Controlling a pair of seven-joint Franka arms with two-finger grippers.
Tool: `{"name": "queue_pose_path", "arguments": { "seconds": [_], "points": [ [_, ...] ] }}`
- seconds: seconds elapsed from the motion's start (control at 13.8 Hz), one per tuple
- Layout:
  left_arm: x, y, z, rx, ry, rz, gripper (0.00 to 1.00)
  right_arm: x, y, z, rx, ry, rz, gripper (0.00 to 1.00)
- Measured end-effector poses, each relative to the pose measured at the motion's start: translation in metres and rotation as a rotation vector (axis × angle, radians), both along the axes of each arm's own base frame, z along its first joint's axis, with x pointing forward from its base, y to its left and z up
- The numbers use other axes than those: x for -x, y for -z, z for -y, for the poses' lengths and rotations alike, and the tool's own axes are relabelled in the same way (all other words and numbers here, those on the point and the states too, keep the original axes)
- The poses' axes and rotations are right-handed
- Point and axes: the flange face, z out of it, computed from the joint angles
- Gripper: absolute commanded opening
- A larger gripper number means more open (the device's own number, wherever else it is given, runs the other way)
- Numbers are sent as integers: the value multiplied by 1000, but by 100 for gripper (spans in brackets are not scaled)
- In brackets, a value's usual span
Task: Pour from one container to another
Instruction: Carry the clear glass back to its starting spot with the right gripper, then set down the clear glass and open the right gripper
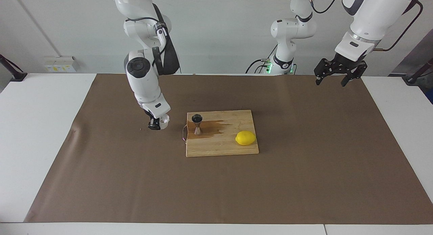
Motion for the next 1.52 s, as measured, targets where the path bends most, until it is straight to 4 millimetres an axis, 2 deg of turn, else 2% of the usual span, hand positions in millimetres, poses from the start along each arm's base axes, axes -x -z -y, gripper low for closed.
{"name": "queue_pose_path", "arguments": {
  "seconds": [0.14,0.58,1.01,1.09,1.16,1.23,1.52],
  "points": [
    [0,0,0,0,0,0,100,1,10,24,-24,-1,-19,0],
    [0,0,0,0,0,0,100,16,50,73,-81,-52,-27,0],
    [0,0,0,0,0,0,100,25,73,112,-155,-93,-20,0],
    [0,0,0,0,0,0,100,25,75,115,-157,-97,-20,5],
    [0,0,0,0,0,0,100,26,76,116,-157,-99,-20,24],
    [0,0,0,0,0,0,100,26,77,117,-157,-99,-19,50],
    [0,0,0,0,0,0,100,28,81,120,-156,-92,-20,50]
  ]
}}
